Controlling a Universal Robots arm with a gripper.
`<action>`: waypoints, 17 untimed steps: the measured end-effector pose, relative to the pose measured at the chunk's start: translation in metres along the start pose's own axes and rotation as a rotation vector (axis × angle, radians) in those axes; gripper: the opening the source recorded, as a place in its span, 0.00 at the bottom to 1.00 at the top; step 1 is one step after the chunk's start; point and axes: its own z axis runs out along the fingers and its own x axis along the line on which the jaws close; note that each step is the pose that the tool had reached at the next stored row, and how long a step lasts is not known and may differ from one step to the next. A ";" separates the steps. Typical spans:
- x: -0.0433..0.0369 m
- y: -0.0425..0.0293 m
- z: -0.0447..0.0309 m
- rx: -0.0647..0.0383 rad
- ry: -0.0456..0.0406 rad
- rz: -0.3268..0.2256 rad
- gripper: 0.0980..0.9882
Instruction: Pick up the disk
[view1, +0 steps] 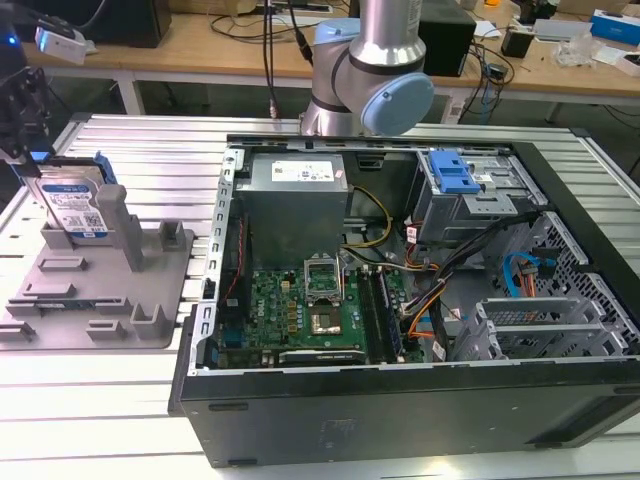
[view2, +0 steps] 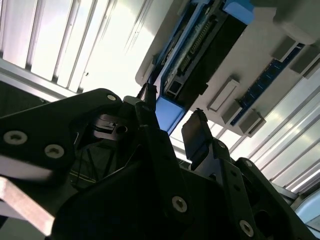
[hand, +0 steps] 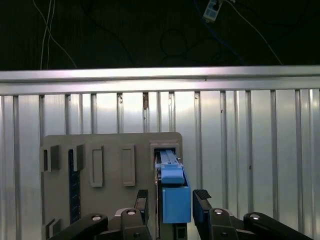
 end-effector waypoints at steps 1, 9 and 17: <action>0.0000 0.0001 0.0009 0.000 0.0001 0.000 0.43; 0.0001 0.0007 0.0076 0.000 0.0001 0.000 0.43; 0.0001 0.0013 0.0149 0.000 0.0001 0.000 0.43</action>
